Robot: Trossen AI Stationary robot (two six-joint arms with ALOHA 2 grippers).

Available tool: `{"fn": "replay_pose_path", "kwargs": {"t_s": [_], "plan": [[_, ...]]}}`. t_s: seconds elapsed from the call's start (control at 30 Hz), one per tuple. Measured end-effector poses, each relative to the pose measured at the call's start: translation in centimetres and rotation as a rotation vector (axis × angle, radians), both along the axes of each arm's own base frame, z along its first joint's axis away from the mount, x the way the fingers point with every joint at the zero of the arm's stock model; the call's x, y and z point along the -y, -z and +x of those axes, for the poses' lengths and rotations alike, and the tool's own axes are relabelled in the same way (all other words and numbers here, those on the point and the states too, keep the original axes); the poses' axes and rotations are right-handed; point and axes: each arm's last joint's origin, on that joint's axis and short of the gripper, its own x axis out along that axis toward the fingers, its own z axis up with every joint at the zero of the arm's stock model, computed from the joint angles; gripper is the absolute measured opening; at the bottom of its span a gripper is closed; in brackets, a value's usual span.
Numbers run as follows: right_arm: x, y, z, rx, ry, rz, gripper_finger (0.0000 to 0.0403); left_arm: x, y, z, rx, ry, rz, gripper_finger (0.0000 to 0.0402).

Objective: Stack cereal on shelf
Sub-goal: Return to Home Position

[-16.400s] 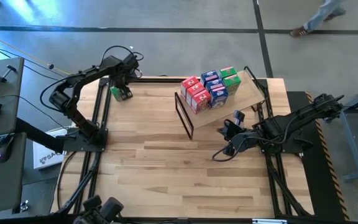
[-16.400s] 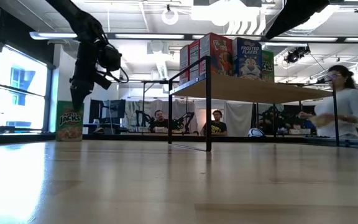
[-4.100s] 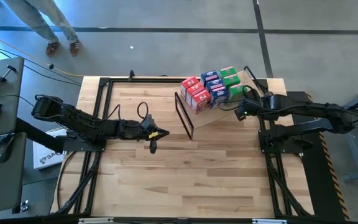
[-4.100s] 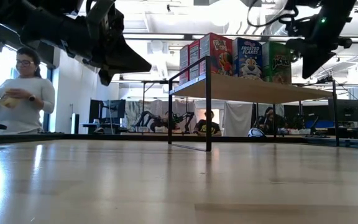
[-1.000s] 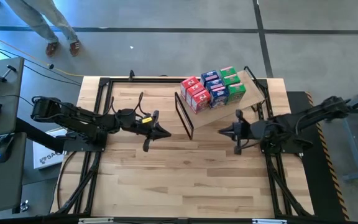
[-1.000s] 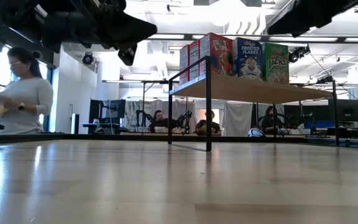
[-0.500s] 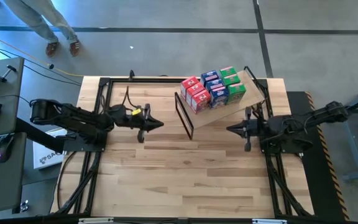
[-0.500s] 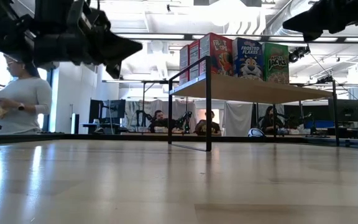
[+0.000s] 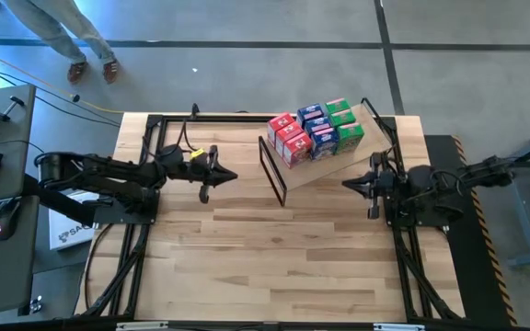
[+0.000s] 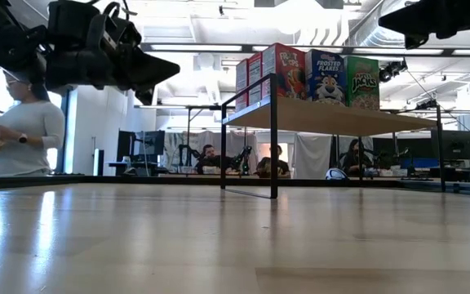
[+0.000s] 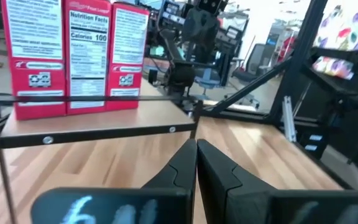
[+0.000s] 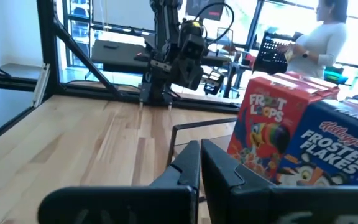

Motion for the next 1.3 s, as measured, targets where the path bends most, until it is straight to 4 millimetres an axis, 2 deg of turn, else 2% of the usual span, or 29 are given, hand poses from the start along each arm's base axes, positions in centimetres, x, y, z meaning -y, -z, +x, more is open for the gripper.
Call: {"fn": "replay_pose_path", "kwargs": {"t_s": [0.2,0.4,0.5,0.9,1.03,1.23,1.3], "plan": [[0.4,0.0,0.3,0.057,-0.024,0.006,0.0000,-0.4,0.0,-0.3,-0.017,-0.022,0.023,0.0005],[1.3,3.3,0.4,0.115,0.023,0.024,0.0000,-0.4,-0.1,-0.4,-0.012,-0.025,0.031,0.0005],[1.6,4.1,0.1,0.157,0.030,0.035,0.0000,-0.4,-0.1,-0.4,-0.014,-0.025,0.052,0.0005],[2.0,4.7,-1.9,0.190,0.089,0.030,0.0000,-0.3,0.2,-0.5,-0.038,-0.003,0.063,0.0005],[2.1,5.0,-1.8,0.179,0.103,0.040,0.0000,0.2,0.6,-1.9,0.013,-0.007,0.064,0.0005],[2.1,5.8,-1.6,0.190,0.126,0.046,0.0000,0.8,1.8,-5.3,0.089,-0.093,0.008,0.0005],[2.1,5.8,-1.6,0.195,0.126,0.047,0.0000,0.8,1.7,-5.7,0.081,-0.120,-0.005,0.0005]]}}
